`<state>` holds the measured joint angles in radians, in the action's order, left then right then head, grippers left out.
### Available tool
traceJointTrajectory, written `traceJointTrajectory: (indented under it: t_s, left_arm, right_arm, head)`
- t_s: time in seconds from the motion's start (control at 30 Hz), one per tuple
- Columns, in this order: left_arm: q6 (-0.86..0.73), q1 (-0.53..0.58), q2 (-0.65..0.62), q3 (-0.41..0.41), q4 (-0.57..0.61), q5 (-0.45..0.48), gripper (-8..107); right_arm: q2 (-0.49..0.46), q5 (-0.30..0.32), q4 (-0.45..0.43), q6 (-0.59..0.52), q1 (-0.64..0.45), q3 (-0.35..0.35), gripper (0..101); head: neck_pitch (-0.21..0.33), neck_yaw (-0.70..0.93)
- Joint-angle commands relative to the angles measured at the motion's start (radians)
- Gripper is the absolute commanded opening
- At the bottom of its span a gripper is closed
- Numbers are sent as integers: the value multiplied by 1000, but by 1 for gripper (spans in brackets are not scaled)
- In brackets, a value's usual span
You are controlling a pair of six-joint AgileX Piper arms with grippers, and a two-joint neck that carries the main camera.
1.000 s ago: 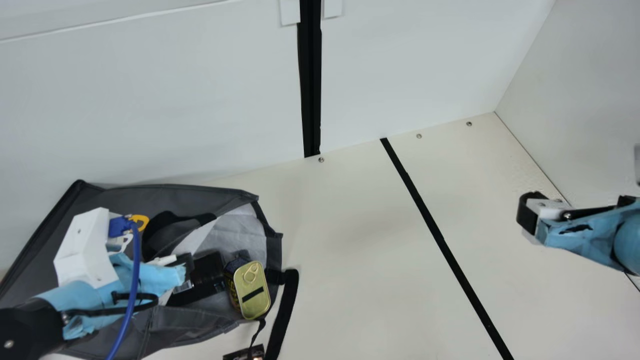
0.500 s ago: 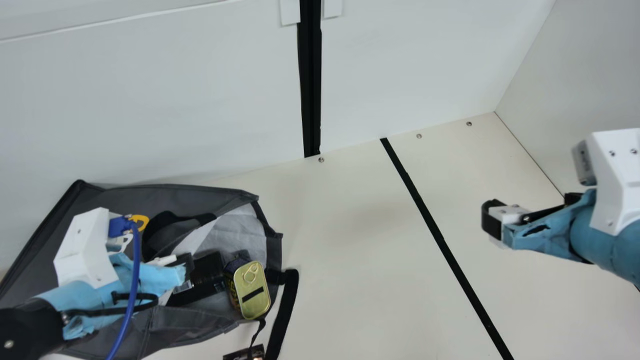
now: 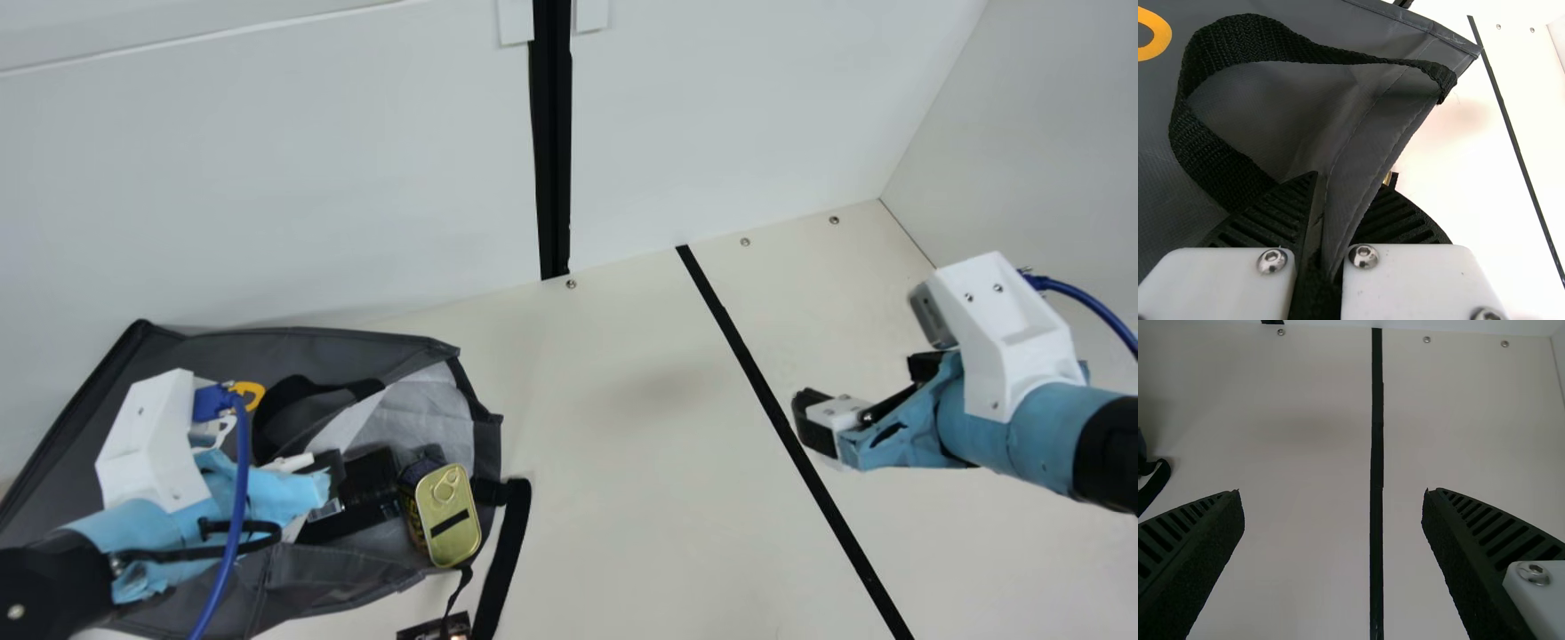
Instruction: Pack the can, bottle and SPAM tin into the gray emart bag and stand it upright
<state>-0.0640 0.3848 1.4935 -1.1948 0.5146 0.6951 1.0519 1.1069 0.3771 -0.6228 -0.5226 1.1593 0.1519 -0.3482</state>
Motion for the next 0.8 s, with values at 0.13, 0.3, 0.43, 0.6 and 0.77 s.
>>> traceJointTrajectory:
  t_s: [0.13, 0.3, 0.43, 0.6, 0.77]
  left_arm:
    - [0, 0, 0, 0, 0, 0, -8]
    - [0, 0, 0, 0, 0, 0, -8]
    - [0, 0, 0, 0, 0, 0, -8]
    - [0, 0, 0, 0, 0, 0, -8]
    - [0, 0, 0, 0, 0, 0, -8]
  right_arm:
    - [30, -11, 76, -125, -8, -33, 95]
    - [57, -27, 128, -203, -7, -60, 95]
    - [81, -43, 167, -264, -2, -82, 95]
    - [113, -62, 214, -337, 10, -109, 95]
    - [149, -80, 264, -410, 30, -136, 95]
  head:
    - [23, -1]
    - [23, -1]
    - [23, -1]
    - [23, -1]
    - [23, -1]
